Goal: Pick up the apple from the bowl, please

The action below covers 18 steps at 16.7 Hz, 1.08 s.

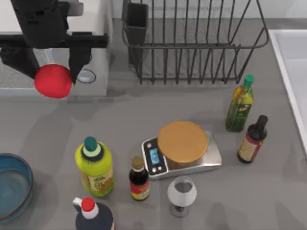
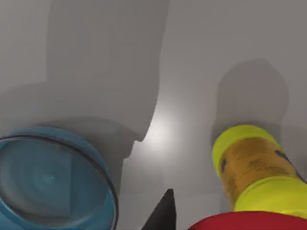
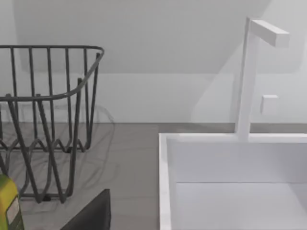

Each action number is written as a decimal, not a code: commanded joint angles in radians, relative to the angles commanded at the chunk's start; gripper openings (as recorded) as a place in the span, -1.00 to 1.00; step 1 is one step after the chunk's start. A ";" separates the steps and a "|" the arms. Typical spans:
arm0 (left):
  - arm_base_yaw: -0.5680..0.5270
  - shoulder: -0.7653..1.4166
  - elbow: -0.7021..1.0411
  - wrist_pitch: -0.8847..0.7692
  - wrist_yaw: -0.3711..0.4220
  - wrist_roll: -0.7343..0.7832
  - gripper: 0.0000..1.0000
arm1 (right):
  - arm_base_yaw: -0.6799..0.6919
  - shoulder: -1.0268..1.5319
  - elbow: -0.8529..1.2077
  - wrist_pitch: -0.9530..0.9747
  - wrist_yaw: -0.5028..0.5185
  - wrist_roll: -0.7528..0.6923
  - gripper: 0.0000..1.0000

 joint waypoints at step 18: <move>-0.139 0.158 -0.285 0.457 0.004 -0.138 -1.00 | 0.000 0.000 0.000 0.000 0.000 0.000 1.00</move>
